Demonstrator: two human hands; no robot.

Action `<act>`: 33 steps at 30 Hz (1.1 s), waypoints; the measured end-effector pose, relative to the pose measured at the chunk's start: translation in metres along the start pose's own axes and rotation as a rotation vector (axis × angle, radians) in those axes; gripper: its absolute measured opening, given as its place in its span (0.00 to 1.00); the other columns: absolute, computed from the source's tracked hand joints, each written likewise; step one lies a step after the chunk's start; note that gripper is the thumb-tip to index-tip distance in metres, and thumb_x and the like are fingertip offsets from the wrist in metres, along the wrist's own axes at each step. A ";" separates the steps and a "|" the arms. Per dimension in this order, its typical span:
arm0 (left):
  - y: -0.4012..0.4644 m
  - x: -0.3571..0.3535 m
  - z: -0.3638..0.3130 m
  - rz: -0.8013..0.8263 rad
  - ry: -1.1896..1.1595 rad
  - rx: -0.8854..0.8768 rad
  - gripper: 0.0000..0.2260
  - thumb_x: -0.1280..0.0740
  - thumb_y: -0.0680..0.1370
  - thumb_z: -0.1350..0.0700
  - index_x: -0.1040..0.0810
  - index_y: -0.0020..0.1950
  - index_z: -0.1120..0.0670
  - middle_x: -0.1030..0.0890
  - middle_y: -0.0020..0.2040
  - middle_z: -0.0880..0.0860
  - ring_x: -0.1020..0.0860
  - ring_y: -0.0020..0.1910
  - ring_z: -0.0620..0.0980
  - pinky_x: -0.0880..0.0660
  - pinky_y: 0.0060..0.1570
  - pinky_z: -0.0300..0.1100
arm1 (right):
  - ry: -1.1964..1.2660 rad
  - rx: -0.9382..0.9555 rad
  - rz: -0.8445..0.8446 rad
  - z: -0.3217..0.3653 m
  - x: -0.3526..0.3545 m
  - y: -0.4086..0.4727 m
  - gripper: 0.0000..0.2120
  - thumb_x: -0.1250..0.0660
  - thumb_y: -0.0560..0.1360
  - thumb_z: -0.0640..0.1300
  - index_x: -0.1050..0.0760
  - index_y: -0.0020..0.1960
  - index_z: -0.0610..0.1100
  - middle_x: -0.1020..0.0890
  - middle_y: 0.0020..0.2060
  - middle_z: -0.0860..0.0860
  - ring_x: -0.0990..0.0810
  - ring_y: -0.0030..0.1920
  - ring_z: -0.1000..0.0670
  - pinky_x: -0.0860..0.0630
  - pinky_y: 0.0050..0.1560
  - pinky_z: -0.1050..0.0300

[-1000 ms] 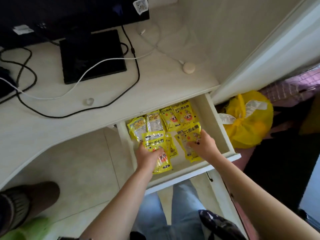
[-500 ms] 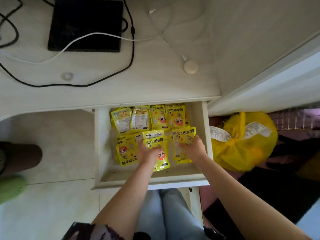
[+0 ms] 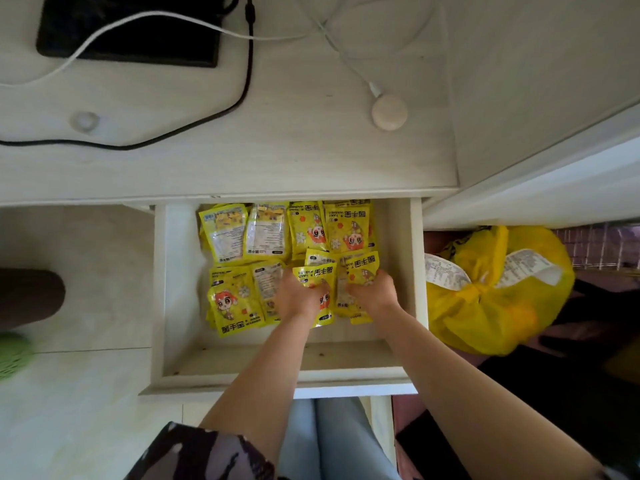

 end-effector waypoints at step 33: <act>-0.076 0.144 0.027 -0.181 0.182 -0.355 0.11 0.34 0.76 0.58 0.22 0.58 0.53 0.18 0.48 0.51 0.20 0.48 0.52 0.22 0.46 0.47 | -0.620 0.665 0.110 0.058 -0.001 -0.134 0.18 0.40 0.78 0.40 0.32 0.68 0.43 0.24 0.62 0.47 0.22 0.59 0.47 0.22 0.55 0.54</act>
Point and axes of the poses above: each hand's wrist, its own y-axis towards the middle knuckle, its own x-axis out of the back of the hand, z = x × y, the point moved 2 cm from there along y, towards the middle knuckle
